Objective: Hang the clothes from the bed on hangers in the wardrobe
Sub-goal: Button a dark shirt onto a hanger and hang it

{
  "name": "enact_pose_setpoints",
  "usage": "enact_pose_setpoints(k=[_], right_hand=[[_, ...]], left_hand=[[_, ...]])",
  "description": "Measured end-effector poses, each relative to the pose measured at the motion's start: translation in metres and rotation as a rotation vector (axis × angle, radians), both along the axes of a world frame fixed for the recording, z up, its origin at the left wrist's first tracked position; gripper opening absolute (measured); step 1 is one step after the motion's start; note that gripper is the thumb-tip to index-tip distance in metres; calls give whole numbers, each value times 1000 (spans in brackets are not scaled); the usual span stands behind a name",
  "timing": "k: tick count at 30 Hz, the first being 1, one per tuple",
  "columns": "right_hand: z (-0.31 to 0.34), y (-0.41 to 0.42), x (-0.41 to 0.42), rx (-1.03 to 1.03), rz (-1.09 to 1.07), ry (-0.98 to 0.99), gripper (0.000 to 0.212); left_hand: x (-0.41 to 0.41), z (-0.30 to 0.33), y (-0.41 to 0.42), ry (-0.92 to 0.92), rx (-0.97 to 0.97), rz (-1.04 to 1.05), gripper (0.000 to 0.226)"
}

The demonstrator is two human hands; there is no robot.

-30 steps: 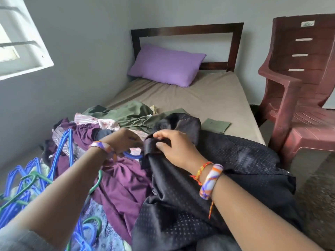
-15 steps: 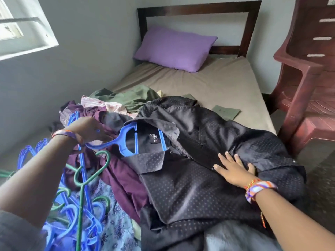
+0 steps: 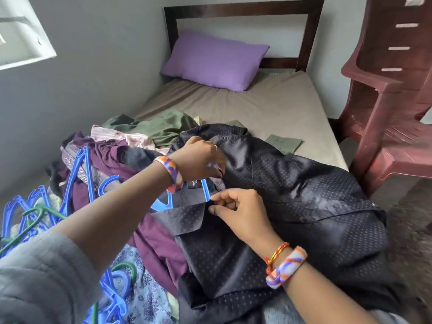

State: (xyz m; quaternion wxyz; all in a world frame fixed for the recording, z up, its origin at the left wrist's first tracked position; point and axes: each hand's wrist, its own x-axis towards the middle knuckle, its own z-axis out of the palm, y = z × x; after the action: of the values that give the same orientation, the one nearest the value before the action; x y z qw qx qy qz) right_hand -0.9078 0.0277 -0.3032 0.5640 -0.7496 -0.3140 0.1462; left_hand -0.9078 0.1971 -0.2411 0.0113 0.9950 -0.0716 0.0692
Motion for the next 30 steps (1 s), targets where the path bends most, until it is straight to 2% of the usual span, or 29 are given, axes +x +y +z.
enact_pose_setpoints(k=[3,5,9,11,14,16,19,21,22,25,26,30], right_hand=[[3,3,2,69,-65,151,24],[8,6,1,99,-111,219,22],[20,15,2,152,-124,323,19],[23,20,2,167,-93,382,17],[28,23,2,214,-43,494,14],[30,23,2,228,-22,524,14],[30,21,4,216,-37,501,17],[29,21,5,210,-51,494,18],[28,22,5,207,-56,491,19],[27,23,4,216,-64,505,20],[28,23,3,227,-65,518,20],[31,26,1,275,-127,511,23]], left_hand=[[-9,5,2,-57,31,19,20],[-15,4,4,-57,43,48,16],[-24,4,10,-87,-131,50,19],[-24,5,10,-93,-157,91,22],[-21,4,10,-104,-34,177,26],[-21,5,13,-68,48,225,31],[-24,6,23,98,74,232,15],[-28,6,25,147,78,193,11],[-29,5,25,119,48,165,12],[-35,5,21,-1,-186,143,43],[-36,4,21,-23,-268,153,46],[-36,5,9,-77,-432,152,35]])
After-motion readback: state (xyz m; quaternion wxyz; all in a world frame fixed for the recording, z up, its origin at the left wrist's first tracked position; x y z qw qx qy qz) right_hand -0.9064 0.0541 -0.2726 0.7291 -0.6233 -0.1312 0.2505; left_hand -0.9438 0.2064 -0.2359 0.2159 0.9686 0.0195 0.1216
